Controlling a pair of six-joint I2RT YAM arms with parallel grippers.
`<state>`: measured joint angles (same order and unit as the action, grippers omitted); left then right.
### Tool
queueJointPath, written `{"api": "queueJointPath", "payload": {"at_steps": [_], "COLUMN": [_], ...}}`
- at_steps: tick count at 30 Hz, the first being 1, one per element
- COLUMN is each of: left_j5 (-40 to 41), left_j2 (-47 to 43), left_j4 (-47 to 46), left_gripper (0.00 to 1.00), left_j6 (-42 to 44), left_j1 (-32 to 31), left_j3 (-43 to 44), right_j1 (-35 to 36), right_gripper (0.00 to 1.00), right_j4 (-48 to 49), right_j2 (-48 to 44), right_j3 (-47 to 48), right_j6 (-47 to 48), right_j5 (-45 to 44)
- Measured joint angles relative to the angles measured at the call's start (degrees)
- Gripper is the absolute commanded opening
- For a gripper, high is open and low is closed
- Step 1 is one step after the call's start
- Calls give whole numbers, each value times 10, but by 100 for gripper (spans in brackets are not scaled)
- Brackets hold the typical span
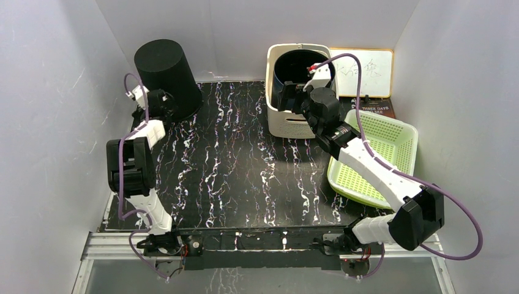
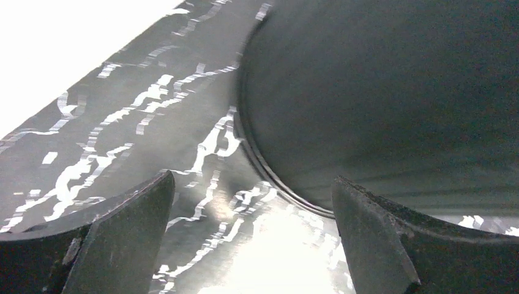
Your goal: Turn the large container upside down
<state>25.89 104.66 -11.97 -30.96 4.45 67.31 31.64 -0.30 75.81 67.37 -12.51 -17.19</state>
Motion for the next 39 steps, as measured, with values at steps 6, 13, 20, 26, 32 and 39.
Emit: {"api": "queueJointPath", "payload": {"at_steps": [6, 13, 20, 26, 32, 39], "left_j5": [37, 24, -109, -213, -259, -282], "left_j2": [-18, -60, -194, -316, -384, -441], "left_j4": [2, 39, 137, 204, 246, 258], "left_gripper": [98, 98, 98, 98, 98, 98], "left_j6": [22, 22, 18, 22, 26, 27], "left_j1": [50, 84, 75, 45, 14, 14], "left_j3": [-17, -43, -105, -169, -203, -233], "right_j1": [-9, -24, -68, -88, -87, -86], "right_gripper": [98, 98, 98, 81, 71, 51], "right_j4": [-1, -4, -64, -136, -217, -238], "right_j2": [5, 7, 90, 203, 317, 332], "right_j3": [-7, -14, 116, 285, 384, 384], "right_j6": [-5, -3, 18, 51, 71, 82], "right_j5": [25, 46, 90, 196, 285, 282]}}
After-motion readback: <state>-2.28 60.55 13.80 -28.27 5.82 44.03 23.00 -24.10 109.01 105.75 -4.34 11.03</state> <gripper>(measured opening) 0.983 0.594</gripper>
